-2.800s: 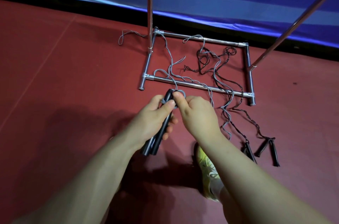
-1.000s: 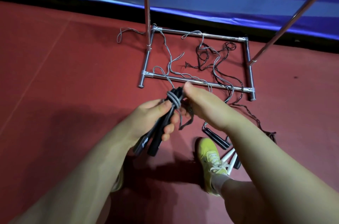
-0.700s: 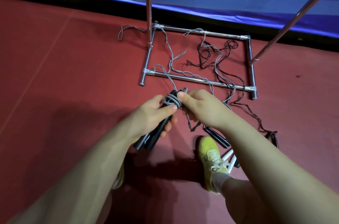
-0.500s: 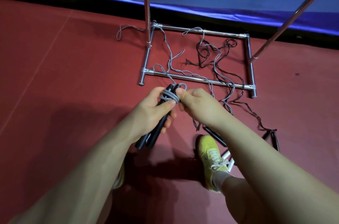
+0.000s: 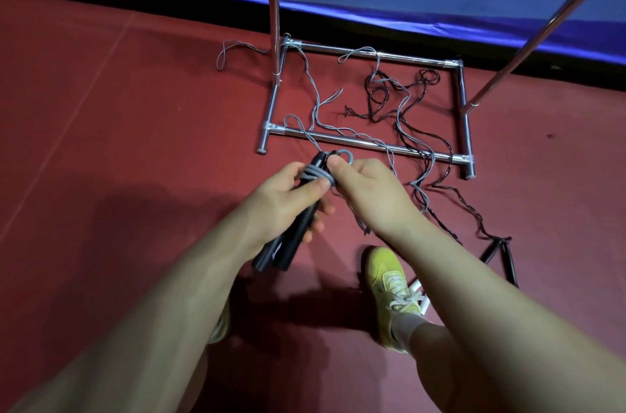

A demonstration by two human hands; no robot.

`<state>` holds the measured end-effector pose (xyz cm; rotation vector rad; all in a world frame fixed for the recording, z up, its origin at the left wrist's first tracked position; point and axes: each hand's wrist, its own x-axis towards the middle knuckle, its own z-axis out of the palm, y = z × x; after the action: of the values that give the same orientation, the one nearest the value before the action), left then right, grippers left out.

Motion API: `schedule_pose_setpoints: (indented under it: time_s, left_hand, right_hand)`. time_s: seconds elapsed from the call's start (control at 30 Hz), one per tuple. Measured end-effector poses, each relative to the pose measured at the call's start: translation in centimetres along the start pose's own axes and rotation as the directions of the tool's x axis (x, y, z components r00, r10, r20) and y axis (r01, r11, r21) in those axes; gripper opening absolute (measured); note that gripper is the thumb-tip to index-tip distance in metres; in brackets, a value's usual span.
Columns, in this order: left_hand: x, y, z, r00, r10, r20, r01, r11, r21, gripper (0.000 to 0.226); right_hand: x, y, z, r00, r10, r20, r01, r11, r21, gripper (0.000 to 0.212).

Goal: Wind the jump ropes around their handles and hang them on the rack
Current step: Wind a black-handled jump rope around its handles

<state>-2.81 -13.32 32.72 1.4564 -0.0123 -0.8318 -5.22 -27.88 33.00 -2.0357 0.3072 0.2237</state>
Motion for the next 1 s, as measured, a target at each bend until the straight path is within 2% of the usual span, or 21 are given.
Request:
schedule_pose_setpoints:
  time_s: [0.1, 0.17, 0.2, 0.33, 0.43, 0.47, 0.57, 0.63, 0.7, 0.77, 0.8, 0.9, 1.0]
  left_hand:
    - [-0.7, 0.5, 0.0, 0.987, -0.103, 0.125, 0.127, 0.971, -0.202, 0.035]
    - [-1.1, 0.5, 0.2, 0.959, -0.187, 0.211, 0.235, 0.943, -0.235, 0.043]
    - [-1.2, 0.4, 0.2, 0.955, -0.209, 0.211, 0.255, 0.94, -0.225, 0.041]
    - [-0.4, 0.2, 0.2, 0.974, -0.216, 0.06, 0.224, 0.957, -0.185, 0.017]
    - [0.2, 0.4, -0.7, 0.967, -0.243, -0.073, 0.218, 0.944, -0.248, 0.01]
    - [0.4, 0.5, -1.2, 0.963, -0.246, -0.108, 0.21, 0.94, -0.267, 0.009]
    - [0.7, 0.5, -2.2, 0.953, -0.248, -0.173, 0.197, 0.943, -0.267, 0.009]
    - [0.7, 0.0, -2.3, 0.945, -0.256, -0.202, 0.223, 0.959, -0.172, 0.009]
    - [0.9, -0.9, -1.8, 0.94, -0.259, -0.223, 0.277, 0.959, 0.055, 0.014]
    - [1.0, -1.8, -1.4, 0.94, -0.278, -0.198, 0.33, 0.889, 0.318, 0.02]
    - [1.0, -2.1, -1.1, 0.942, -0.296, -0.158, 0.336, 0.842, 0.422, 0.02]
    - [0.6, -2.7, -0.3, 0.932, -0.363, 0.005, 0.277, 0.72, 0.636, 0.02]
    - [-0.1, -2.9, 0.8, 0.862, -0.46, 0.214, 0.164, 0.653, 0.74, 0.014]
  right_hand:
    - [-0.1, -0.2, -0.3, 0.995, -0.038, -0.087, 0.04, 0.999, 0.031, 0.053]
    - [0.1, 0.0, -0.7, 0.994, -0.052, -0.098, 0.055, 0.998, 0.028, 0.052]
    - [0.3, 0.2, -0.7, 0.994, -0.051, -0.092, 0.053, 0.998, 0.021, 0.052]
    - [0.8, 1.0, -0.1, 0.999, 0.017, 0.033, -0.019, 0.998, 0.055, 0.047]
    - [0.7, 1.1, 0.0, 0.99, 0.056, 0.13, -0.069, 0.993, 0.1, 0.028]
    - [0.6, 1.1, -0.1, 0.987, 0.05, 0.155, -0.057, 0.997, 0.042, 0.023]
    - [0.3, 1.2, -0.5, 0.976, -0.006, 0.218, 0.072, 0.953, -0.294, 0.018]
    - [-0.1, 1.0, -0.7, 0.965, -0.043, 0.26, 0.163, 0.873, -0.461, 0.02]
    - [-0.8, 0.4, -0.9, 0.946, -0.078, 0.316, 0.263, 0.754, -0.602, 0.019]
    - [-1.5, -0.4, -1.1, 0.918, -0.121, 0.379, 0.364, 0.637, -0.679, 0.02]
    - [-1.7, -0.7, -1.3, 0.907, -0.137, 0.398, 0.393, 0.615, -0.684, 0.02]
    - [-1.9, -0.8, -2.5, 0.879, -0.151, 0.452, 0.427, 0.673, -0.604, 0.016]
    - [-1.5, -0.5, -3.4, 0.854, -0.123, 0.506, 0.366, 0.833, -0.415, 0.01]
